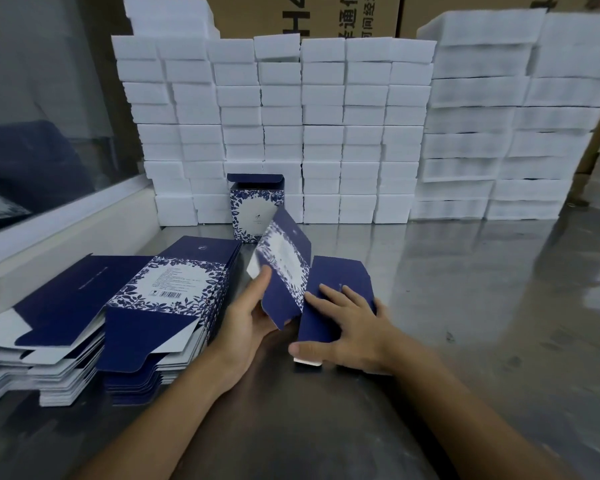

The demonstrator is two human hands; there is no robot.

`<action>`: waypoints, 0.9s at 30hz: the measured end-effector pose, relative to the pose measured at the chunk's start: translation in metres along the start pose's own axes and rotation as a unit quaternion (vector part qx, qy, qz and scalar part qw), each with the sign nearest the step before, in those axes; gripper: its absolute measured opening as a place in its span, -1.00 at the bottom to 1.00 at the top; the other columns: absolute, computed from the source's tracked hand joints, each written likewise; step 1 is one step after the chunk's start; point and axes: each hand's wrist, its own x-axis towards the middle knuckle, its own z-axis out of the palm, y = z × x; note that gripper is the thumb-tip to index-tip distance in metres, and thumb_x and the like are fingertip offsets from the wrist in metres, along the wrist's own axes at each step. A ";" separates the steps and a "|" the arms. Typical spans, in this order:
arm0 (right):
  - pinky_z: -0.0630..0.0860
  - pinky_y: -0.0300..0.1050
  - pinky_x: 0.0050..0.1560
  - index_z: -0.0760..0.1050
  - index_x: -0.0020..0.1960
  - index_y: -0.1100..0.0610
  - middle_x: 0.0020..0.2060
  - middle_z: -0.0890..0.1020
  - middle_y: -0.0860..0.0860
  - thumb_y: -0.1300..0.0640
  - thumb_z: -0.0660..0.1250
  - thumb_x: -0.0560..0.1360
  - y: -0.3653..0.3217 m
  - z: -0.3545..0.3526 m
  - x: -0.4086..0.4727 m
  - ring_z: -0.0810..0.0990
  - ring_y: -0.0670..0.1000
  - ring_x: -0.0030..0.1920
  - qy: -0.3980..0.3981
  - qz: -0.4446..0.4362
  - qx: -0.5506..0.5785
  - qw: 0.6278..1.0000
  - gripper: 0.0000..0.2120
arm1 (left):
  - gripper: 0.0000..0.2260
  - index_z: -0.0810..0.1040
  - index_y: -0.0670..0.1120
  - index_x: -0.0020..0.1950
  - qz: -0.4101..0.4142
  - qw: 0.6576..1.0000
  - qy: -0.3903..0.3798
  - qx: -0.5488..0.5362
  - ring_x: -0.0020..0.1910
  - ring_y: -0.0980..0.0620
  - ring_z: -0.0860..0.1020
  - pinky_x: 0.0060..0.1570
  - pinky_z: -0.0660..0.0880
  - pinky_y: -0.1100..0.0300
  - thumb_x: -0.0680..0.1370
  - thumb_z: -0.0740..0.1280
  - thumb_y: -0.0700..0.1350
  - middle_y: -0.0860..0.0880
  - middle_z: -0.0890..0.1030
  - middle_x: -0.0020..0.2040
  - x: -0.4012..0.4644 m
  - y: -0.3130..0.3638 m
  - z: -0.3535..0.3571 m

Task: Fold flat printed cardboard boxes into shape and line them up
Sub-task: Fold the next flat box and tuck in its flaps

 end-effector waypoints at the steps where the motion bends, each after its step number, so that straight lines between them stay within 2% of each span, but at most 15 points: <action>1: -0.36 0.29 0.50 -0.07 0.55 -0.39 0.59 -0.08 -0.29 -0.78 0.00 0.03 -0.001 0.000 0.001 -0.24 -0.10 0.59 0.000 0.002 0.000 1.000 0.15 | -0.52 0.58 0.00 0.28 0.001 1.000 -0.004 0.018 0.24 -0.03 0.58 0.25 0.44 -0.05 0.44 0.33 0.21 -0.04 0.63 0.24 0.000 -0.001 0.002; 3: -0.35 0.29 0.49 -0.04 0.56 -0.36 0.60 -0.06 -0.26 -0.77 0.02 0.03 -0.001 0.000 0.002 -0.22 -0.09 0.60 0.001 0.001 -0.013 1.000 0.17 | -0.52 0.64 0.03 0.22 -0.002 0.999 -0.003 0.036 0.22 0.00 0.60 0.20 0.46 0.01 0.38 0.38 0.23 -0.02 0.64 0.22 -0.001 -0.002 0.005; 6: -0.30 0.30 0.50 -0.02 0.57 -0.31 0.61 -0.04 -0.19 -0.72 0.08 0.06 -0.002 -0.001 0.001 -0.17 -0.06 0.61 0.011 0.005 -0.018 1.000 0.15 | -0.50 0.59 0.00 0.27 0.018 0.999 0.042 0.022 0.21 -0.04 0.60 0.17 0.47 0.02 0.39 0.41 0.18 -0.03 0.65 0.21 -0.001 -0.004 0.008; 9: -0.26 0.30 0.52 -0.06 0.56 -0.33 0.62 -0.05 -0.15 -0.66 0.20 0.14 -0.004 -0.002 -0.002 -0.16 -0.03 0.61 0.024 0.006 -0.002 1.000 0.09 | -0.40 0.36 0.15 0.44 0.085 0.990 0.113 0.016 0.28 0.01 0.55 0.29 0.43 0.00 0.41 0.43 0.10 0.04 0.56 0.33 0.001 -0.005 0.008; 11: -0.22 0.29 0.55 -0.12 0.56 -0.35 0.62 -0.12 -0.14 -0.62 0.29 0.14 -0.002 -0.004 -0.004 -0.22 -0.01 0.61 0.034 0.001 0.013 0.999 0.12 | -0.33 0.24 0.30 0.46 0.116 0.985 0.129 0.024 0.28 0.06 0.54 0.31 0.43 -0.01 0.42 0.46 0.07 0.09 0.51 0.37 0.001 -0.006 0.006; 15: -0.16 0.27 0.56 -0.24 0.53 -0.39 0.60 -0.25 -0.15 -0.51 0.45 0.14 -0.002 -0.011 -0.009 -0.37 0.00 0.58 0.028 -0.015 0.033 0.999 0.20 | -0.51 0.33 0.31 0.35 0.143 0.981 0.123 0.041 0.32 0.08 0.51 0.24 0.46 0.05 0.44 0.34 0.14 0.13 0.53 0.34 0.000 -0.006 0.005; 17: -0.10 0.33 0.55 -0.31 0.52 -0.37 0.59 -0.28 -0.18 -0.43 0.52 0.17 -0.005 -0.016 -0.010 -0.37 0.01 0.58 0.025 -0.025 0.034 0.999 0.24 | -0.50 0.28 0.33 0.38 0.175 0.973 0.115 0.099 0.40 0.08 0.42 0.34 0.39 -0.03 0.46 0.33 0.17 0.10 0.45 0.41 -0.002 -0.005 0.004; 20: -0.01 0.40 0.52 -0.40 0.48 -0.38 0.58 -0.27 -0.23 -0.31 0.57 0.18 -0.014 -0.019 -0.010 -0.32 -0.02 0.59 0.040 -0.050 0.045 0.997 0.30 | -0.46 0.21 0.35 0.44 0.220 0.957 0.072 0.177 0.50 -0.01 0.28 0.45 0.23 -0.19 0.48 0.29 0.22 0.05 0.33 0.51 -0.004 -0.005 0.004; 23: 0.05 0.41 0.50 -0.43 0.44 -0.42 0.58 -0.25 -0.22 -0.27 0.58 0.19 -0.022 -0.017 -0.011 -0.22 0.00 0.61 0.045 -0.048 0.039 0.997 0.29 | -0.47 0.23 0.21 0.49 0.248 0.935 0.069 0.243 0.51 0.03 0.26 0.46 0.22 -0.17 0.53 0.22 0.23 0.08 0.33 0.50 -0.003 -0.004 0.002; 25: 0.17 0.34 0.50 -0.37 0.47 -0.40 0.60 -0.16 -0.19 -0.22 0.57 0.25 -0.024 -0.018 -0.012 -0.06 0.04 0.62 0.053 -0.051 0.040 0.997 0.23 | -0.48 0.31 0.07 0.47 0.251 0.924 0.079 0.278 0.47 0.02 0.33 0.43 0.26 -0.18 0.55 0.18 0.22 0.07 0.39 0.46 -0.002 -0.005 0.000; 27: 0.28 0.24 0.47 -0.27 0.53 -0.33 0.59 -0.01 -0.19 -0.22 0.56 0.28 -0.021 -0.019 -0.012 0.10 0.01 0.58 0.073 -0.070 0.050 0.994 0.17 | -0.53 0.41 0.04 0.37 0.234 0.930 0.101 0.264 0.36 0.00 0.44 0.35 0.35 -0.19 0.54 0.18 0.23 0.05 0.50 0.34 -0.001 -0.004 -0.001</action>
